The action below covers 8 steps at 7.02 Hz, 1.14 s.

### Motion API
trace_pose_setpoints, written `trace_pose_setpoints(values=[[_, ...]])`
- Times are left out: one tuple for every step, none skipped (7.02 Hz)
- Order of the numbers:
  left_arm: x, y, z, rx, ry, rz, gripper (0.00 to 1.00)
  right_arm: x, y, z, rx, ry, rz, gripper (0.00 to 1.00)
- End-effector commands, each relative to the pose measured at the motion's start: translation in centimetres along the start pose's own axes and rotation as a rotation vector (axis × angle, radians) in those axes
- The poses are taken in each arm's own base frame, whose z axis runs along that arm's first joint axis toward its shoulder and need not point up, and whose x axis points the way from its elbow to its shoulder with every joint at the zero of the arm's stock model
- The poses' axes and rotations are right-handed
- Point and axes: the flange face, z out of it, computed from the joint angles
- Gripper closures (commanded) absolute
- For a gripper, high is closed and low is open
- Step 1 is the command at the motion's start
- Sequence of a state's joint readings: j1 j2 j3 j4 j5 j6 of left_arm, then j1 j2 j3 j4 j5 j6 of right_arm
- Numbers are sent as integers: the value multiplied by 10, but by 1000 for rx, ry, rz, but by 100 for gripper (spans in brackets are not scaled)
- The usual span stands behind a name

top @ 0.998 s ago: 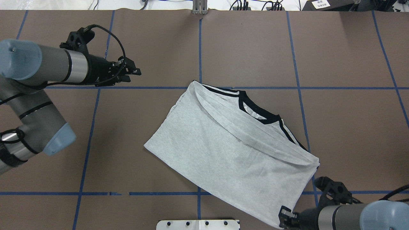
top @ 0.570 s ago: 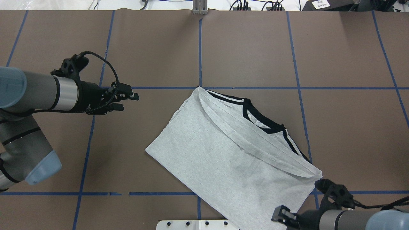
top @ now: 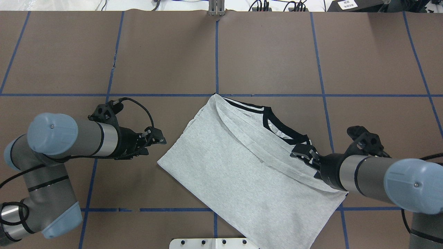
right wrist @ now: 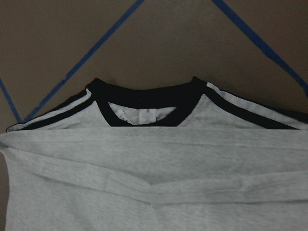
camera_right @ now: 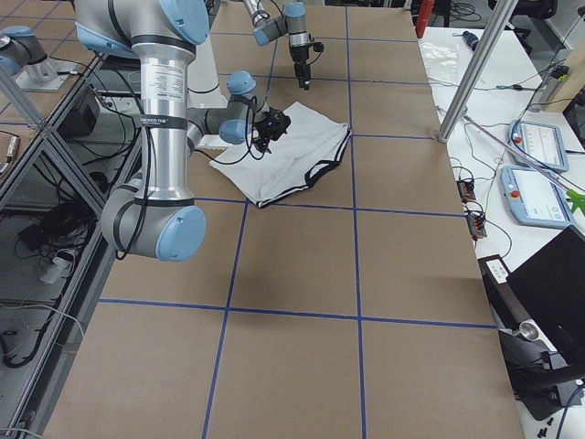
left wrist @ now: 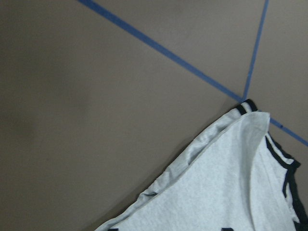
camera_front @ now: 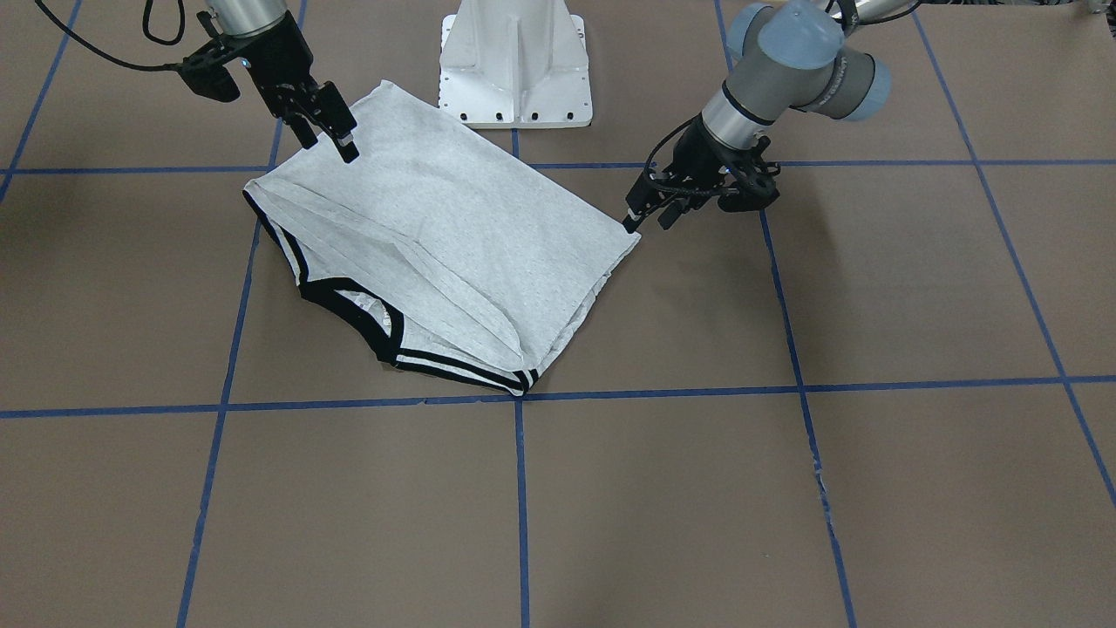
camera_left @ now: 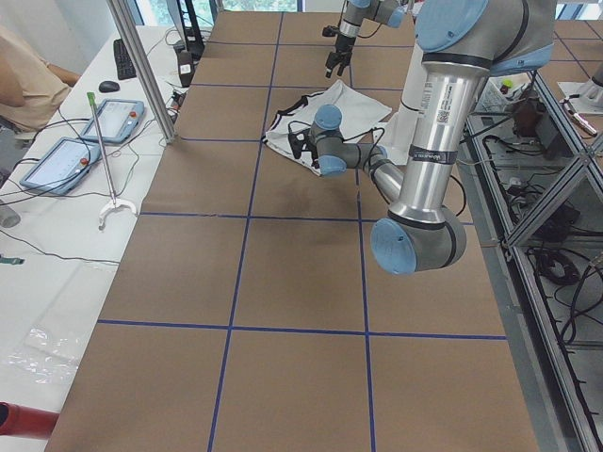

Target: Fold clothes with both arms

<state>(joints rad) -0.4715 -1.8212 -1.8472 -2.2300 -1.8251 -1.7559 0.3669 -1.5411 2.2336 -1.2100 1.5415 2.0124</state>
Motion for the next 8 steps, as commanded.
trace_pose_setpoints(values=[[-3, 24, 25, 19, -43, 11, 36, -31, -16, 17, 37, -35, 4, 0], [-7, 23, 27, 21, -54, 8, 38, -31, -17, 18, 42, -34, 4, 0], [-7, 24, 30, 20, -55, 10, 40, -29, -17, 23, 44, -25, 3, 0], [-9, 23, 34, 27, -62, 9, 41, -27, -16, 27, 44, -18, 1, 0], [-8, 23, 37, 34, -64, 10, 41, -27, -16, 28, 47, -16, 1, 0], [-6, 22, 46, 36, -70, 9, 43, -26, -18, 30, 51, -13, 2, 0], [-8, 21, 50, 38, -77, 10, 43, -26, -18, 30, 51, -13, 2, 0], [-8, 20, 51, 51, -76, 10, 46, -27, -17, 30, 49, -15, 1, 0]])
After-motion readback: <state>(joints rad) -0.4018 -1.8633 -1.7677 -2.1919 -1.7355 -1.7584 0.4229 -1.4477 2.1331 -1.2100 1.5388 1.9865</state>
